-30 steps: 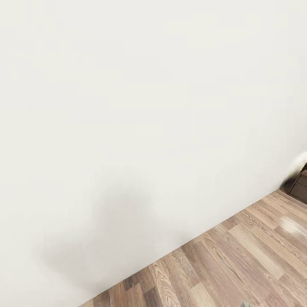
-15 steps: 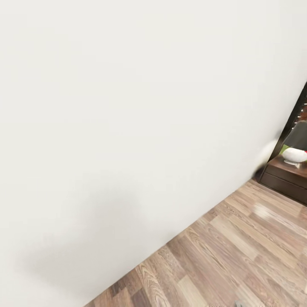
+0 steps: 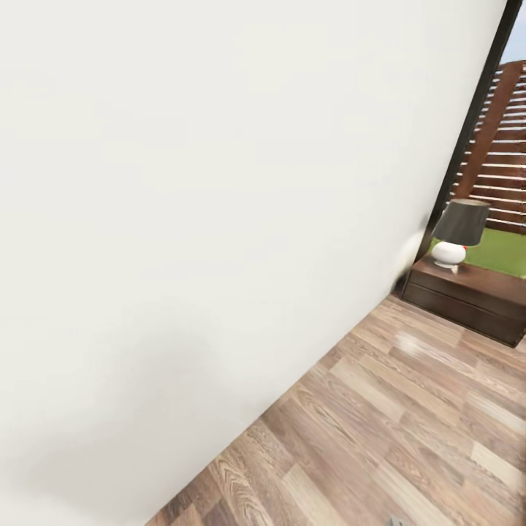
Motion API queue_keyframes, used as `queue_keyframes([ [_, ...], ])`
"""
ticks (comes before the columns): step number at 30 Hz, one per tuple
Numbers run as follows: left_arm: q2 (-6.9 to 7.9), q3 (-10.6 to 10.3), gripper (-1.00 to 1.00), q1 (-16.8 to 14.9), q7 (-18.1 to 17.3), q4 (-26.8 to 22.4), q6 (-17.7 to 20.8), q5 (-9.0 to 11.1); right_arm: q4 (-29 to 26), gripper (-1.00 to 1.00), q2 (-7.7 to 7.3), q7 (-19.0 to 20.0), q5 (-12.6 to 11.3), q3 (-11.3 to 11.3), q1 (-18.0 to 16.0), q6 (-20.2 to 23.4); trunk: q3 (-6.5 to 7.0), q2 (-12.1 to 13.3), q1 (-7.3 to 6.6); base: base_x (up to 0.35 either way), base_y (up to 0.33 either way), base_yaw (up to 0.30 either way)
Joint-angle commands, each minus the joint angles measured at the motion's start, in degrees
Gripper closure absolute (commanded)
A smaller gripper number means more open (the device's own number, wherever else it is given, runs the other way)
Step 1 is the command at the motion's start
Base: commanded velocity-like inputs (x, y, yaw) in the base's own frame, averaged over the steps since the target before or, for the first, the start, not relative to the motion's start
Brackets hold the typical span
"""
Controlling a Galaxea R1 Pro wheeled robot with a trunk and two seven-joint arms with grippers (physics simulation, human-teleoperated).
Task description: In the bedroom, move the book from the bed onto either nightstand, and place the two sandals side by side next to the bed.
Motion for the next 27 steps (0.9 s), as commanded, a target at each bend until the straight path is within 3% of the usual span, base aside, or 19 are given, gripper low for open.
queue_keyframes([
  [1, 0.01, 0.19, -1.0, -0.02, -0.38, 0.05, -0.02, 0.59, 0.13, -1.0, -0.02, 0.18, -0.52, -0.23, -0.08, 0.37, -0.05, -0.03, -0.01, 0.0, 0.0, -0.3],
  [27, 0.01, 0.11, -1.0, -0.02, -0.38, 0.05, -0.02, 0.59, 0.13, -1.0, -0.02, 0.18, -0.52, -0.23, -0.08, 0.37, -0.05, -0.03, -0.01, 0.0, 0.0, -0.3],
])
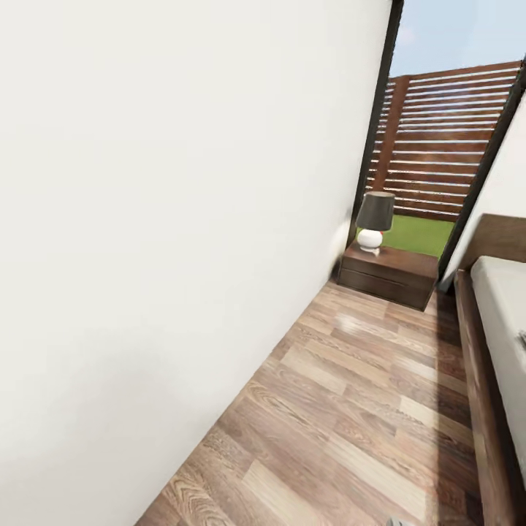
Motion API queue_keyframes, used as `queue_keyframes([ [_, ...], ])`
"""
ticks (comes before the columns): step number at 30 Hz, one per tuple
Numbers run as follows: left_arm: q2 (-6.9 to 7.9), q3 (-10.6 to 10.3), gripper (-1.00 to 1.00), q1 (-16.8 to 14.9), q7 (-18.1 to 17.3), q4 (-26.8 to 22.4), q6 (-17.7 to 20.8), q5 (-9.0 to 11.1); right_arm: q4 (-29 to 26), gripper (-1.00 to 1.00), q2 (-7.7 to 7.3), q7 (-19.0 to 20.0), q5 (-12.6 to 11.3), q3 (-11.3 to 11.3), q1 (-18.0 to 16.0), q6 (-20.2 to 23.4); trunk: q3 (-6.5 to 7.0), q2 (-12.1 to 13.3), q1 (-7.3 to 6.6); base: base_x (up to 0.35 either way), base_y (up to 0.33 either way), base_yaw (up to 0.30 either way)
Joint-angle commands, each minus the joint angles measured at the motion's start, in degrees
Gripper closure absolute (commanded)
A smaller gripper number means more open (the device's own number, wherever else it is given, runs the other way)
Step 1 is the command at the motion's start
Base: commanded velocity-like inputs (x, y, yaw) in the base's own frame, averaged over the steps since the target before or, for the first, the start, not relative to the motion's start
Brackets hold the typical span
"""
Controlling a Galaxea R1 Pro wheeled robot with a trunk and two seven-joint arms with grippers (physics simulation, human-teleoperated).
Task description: In the bedroom, move the book from the bed onto either nightstand, and place the two sandals side by side next to the bed.
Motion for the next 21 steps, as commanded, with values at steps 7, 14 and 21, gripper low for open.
queue_keyframes([
  [7, 0.01, 0.2, -1.0, -0.02, -0.38, 0.05, -0.03, 0.59, 0.13, -1.0, -0.02, 0.18, -0.52, -0.23, -0.08, 0.37, -0.05, -0.03, -0.01, 0.0, 0.0, -0.3],
  [14, 0.01, 0.24, -1.0, -0.02, -0.38, 0.01, -0.06, 0.66, 0.13, -1.0, -0.02, 0.18, -0.52, -0.23, -0.08, 0.38, -0.05, -0.03, -0.01, 0.0, 0.0, -0.248],
  [21, -0.72, 0.18, -1.0, -0.02, -0.39, 0.04, 0.01, 0.58, 0.2, -1.0, 0.19, 0.18, -0.41, -0.22, -0.04, 0.46, -0.05, -0.03, -0.01, 0.0, 0.0, -0.024],
])
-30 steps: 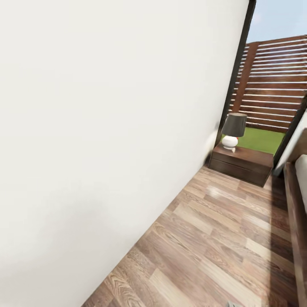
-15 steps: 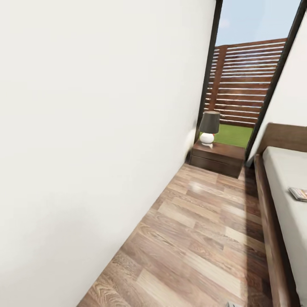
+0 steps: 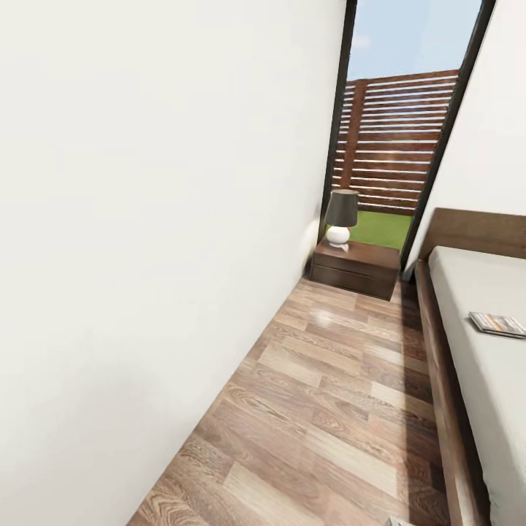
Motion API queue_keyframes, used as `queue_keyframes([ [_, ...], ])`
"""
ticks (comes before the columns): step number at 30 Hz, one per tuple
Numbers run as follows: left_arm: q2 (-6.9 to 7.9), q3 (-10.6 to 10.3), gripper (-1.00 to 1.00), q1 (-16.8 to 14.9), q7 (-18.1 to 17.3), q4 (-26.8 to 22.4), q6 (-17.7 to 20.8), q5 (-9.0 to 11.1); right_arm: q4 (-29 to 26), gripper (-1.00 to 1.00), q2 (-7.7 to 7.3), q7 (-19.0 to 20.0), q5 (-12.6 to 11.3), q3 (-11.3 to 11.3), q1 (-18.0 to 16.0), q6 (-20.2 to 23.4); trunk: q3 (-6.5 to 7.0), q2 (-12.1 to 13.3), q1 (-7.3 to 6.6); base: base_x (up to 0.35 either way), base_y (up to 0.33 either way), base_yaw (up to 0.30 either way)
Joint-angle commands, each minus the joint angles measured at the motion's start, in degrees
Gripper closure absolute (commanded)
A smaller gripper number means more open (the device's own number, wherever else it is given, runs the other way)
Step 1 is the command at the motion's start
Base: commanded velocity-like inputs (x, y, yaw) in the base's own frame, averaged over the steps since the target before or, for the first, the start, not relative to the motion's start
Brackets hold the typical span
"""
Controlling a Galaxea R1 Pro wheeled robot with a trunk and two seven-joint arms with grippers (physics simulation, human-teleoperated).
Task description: In the bedroom, move the book from the bed onto either nightstand, and place the two sandals side by side next to the bed.
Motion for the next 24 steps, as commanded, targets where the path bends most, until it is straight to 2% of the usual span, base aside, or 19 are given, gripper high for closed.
queue_keyframes([
  [1, -0.11, 0.24, -1.0, -0.04, -0.33, 0.07, -0.01, 0.6, 0.12, -1.0, 0.28, 0.19, -0.51, -0.27, 0.13, 0.38, -0.05, -0.02, -0.01, 0.0, 0.0, -0.004],
  [4, 0.08, 0.29, -1.0, -0.04, -0.28, 0.08, -0.04, 0.66, 0.1, -1.0, 1.51, 0.23, -0.52, -0.27, 0.68, 0.38, -0.05, -0.02, -0.01, 0.0, 0.0, -0.002],
  [7, 0.46, 0.3, -1.0, -0.04, -0.27, 0.07, -0.13, 0.63, 0.06, -1.0, 2.03, 0.26, -0.53, -0.28, 0.88, 0.38, -0.05, -0.02, -0.01, 0.0, 0.0, -0.023],
  [18, 0.53, 0.3, -1.0, -0.04, -0.27, 0.06, -0.16, 0.66, 0.04, -1.0, 2.2, 0.27, -0.54, -0.28, 0.95, 0.39, -0.05, -0.02, -0.01, 0.005, 0.0, -0.258],
  [24, 0.54, 0.3, -1.0, -0.04, -0.27, 0.0, -0.16, 0.61, 0.04, -1.0, 2.15, 0.27, -0.56, -0.28, 0.95, 0.39, -0.05, -0.02, -0.01, 0.221, 0.0, -0.141],
])
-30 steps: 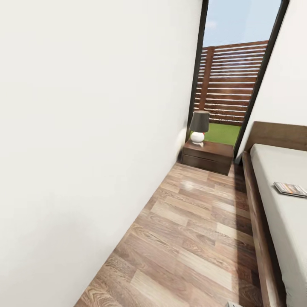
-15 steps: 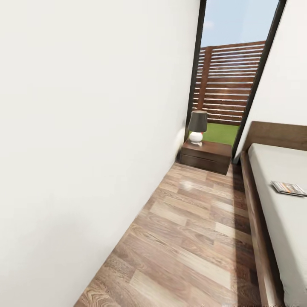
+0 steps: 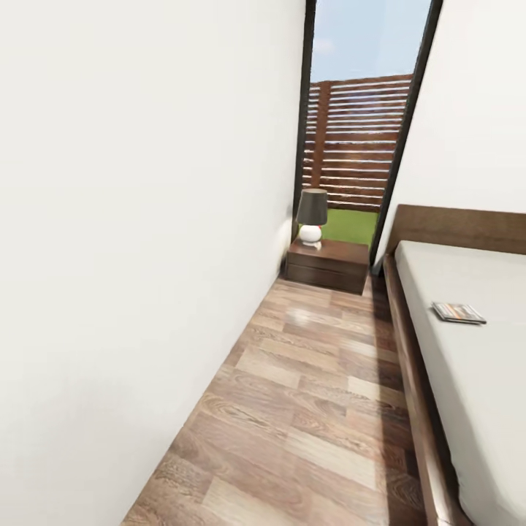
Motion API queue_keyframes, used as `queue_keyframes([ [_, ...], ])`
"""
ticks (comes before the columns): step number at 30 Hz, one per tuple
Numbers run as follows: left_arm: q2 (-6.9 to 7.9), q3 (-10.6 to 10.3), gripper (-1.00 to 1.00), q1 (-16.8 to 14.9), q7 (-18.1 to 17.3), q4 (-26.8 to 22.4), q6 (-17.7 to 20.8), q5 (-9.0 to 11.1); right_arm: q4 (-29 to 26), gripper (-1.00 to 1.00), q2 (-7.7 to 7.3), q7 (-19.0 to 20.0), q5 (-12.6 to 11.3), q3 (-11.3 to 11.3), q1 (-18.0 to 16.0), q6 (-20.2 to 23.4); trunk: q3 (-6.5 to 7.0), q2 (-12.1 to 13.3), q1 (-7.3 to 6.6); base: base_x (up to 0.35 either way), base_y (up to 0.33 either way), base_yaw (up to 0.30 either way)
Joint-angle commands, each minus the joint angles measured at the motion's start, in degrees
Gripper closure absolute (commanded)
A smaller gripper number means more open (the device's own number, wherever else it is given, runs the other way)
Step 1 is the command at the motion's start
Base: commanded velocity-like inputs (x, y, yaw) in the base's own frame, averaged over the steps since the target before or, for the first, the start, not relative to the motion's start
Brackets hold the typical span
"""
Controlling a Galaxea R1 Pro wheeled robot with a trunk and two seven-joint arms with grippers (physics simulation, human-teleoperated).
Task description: In the bedroom, move the book from the bed onto either nightstand, and place the two sandals side by side next to the bed.
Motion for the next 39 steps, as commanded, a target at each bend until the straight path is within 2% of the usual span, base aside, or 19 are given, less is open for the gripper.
queue_keyframes([
  [1, 0.0, 0.18, -1.0, -0.03, -0.37, 0.08, -0.03, 0.59, 0.12, -1.0, -0.02, 0.19, -0.52, -0.26, -0.07, 0.38, -0.05, -0.02, 0.02, 0.305, 0.0, -0.028],
  [10, 0.0, 0.18, -1.0, -0.03, -0.42, 0.06, -0.03, 0.58, 0.12, -1.0, -0.03, 0.19, -0.52, -0.26, -0.07, 0.38, -0.05, -0.02, 0.02, 0.257, 0.0, -0.062],
  [35, 0.09, 0.18, -1.0, -0.03, -0.37, 0.06, -0.03, 0.58, 0.12, -1.0, -0.05, 0.19, -0.58, -0.26, -0.07, 0.38, -0.05, -0.02, 0.02, 0.006, 0.0, -0.293],
  [39, 0.09, 0.18, -1.0, -0.03, -0.38, 0.06, -0.03, 0.58, 0.12, -1.0, -0.05, 0.19, -0.58, -0.26, -0.07, 0.38, -0.05, -0.02, 0.02, 0.178, 0.054, -0.156],
])
